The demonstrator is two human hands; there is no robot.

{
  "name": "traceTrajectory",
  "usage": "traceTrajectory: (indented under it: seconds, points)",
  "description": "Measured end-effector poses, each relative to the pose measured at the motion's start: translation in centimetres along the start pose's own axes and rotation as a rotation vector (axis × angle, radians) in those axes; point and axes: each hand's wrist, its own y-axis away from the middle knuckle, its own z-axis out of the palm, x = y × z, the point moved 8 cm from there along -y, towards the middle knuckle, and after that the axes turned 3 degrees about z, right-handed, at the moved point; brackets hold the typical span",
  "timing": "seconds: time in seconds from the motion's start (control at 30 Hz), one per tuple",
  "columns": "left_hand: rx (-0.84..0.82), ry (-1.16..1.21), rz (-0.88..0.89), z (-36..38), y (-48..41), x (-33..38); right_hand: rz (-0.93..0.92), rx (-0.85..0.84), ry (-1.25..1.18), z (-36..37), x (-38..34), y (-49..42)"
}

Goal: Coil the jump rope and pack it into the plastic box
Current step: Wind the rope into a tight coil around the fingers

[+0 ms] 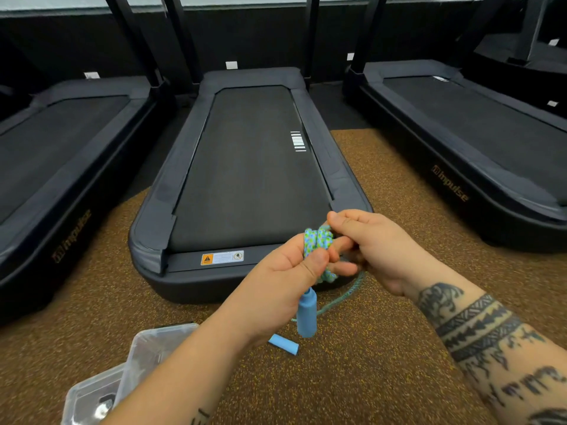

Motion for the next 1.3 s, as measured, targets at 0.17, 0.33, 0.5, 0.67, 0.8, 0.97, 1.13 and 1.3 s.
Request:
traceTrajectory:
  seconds: [0.17,0.33,0.5,0.67,0.8,0.97,1.13,1.3]
  points:
    - [0.059,0.096,0.067,-0.4,-0.4,0.9,0.054,-0.055,-0.127,0.9,1.4,0.0]
    - [0.217,0.123,0.155,-2.1,-0.8,1.7,0.037,-0.157,0.005,3.1,2.6,0.7]
    - [0.283,-0.205,0.191,-3.3,-0.8,1.6,-0.030,-0.159,0.248,4.1,2.5,1.0]
    - [0.312,-0.546,0.180,-3.8,-0.8,0.2,-0.118,-0.203,0.403,4.3,1.2,1.5]
    - [0.300,-0.239,0.116,-3.2,-1.1,-0.4,-0.167,-0.218,0.675,4.9,1.3,2.2]
    - [0.290,-0.254,0.079,-3.5,-1.2,-0.9,-0.217,-0.228,0.746,5.6,0.8,2.8]
    - [0.282,-0.439,0.037,-4.0,-1.4,-1.5,-0.242,-0.294,0.554,5.2,-0.6,2.9]
    - [0.240,-0.518,0.046,-3.2,-1.1,-1.0,-0.197,-0.253,0.453,3.6,-1.3,2.2]
